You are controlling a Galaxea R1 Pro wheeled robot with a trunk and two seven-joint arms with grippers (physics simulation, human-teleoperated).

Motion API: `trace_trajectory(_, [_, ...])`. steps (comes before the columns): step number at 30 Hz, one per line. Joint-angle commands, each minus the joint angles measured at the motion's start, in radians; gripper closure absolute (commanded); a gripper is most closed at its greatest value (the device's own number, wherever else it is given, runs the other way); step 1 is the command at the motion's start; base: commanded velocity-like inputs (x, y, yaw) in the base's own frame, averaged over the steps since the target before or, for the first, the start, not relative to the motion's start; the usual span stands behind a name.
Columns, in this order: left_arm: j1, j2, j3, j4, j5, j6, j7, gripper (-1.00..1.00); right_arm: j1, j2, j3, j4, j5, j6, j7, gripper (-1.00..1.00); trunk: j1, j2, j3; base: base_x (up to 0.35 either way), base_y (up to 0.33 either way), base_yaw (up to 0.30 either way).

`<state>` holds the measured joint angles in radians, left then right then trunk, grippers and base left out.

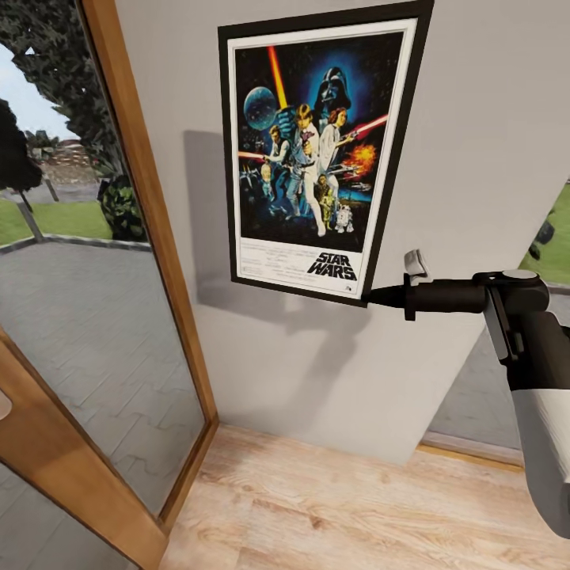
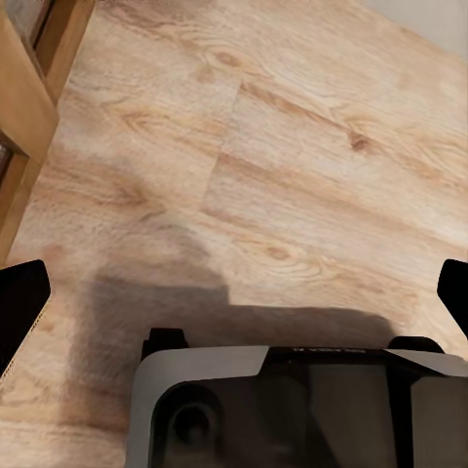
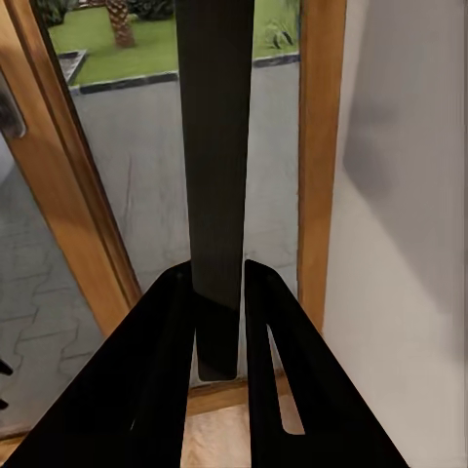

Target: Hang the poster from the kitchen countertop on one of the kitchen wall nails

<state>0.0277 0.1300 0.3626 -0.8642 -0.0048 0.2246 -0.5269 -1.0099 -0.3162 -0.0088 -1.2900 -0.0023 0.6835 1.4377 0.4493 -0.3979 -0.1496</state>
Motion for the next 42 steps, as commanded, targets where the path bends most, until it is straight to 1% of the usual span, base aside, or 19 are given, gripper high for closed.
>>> trace_trajectory(1, [0.0,0.002,0.002,-0.003,0.0,0.009,-0.005,-1.0,-0.001,0.0,0.0,0.0,-0.001,0.013,0.004,1.0,0.001,-0.002,-0.002,0.015,-0.014,0.0])
trace_trajectory(18, [0.0,0.006,0.002,-0.002,0.001,0.009,-0.005,-1.0,-0.001,0.0,0.0,0.0,-0.002,0.013,0.004,1.0,0.001,-0.002,-0.002,0.029,-0.019,0.0])
trace_trajectory(25, [0.0,0.007,0.002,-0.002,0.001,0.009,-0.005,-1.0,-0.001,0.0,0.0,0.0,-0.003,0.013,0.004,1.0,0.001,-0.002,-0.002,0.136,0.0,0.0])
trace_trajectory(35, [0.0,0.007,0.002,-0.002,0.002,0.009,-0.005,-1.0,-0.001,0.0,-0.001,-0.001,-0.003,0.013,0.004,1.0,0.001,-0.002,-0.002,0.057,0.0,0.0])
trace_trajectory(42, [0.0,0.007,0.002,-0.003,0.002,0.009,-0.005,-1.0,-0.001,0.0,-0.002,-0.001,-0.003,0.013,0.004,1.0,0.001,-0.002,-0.002,0.102,-0.081,0.0])
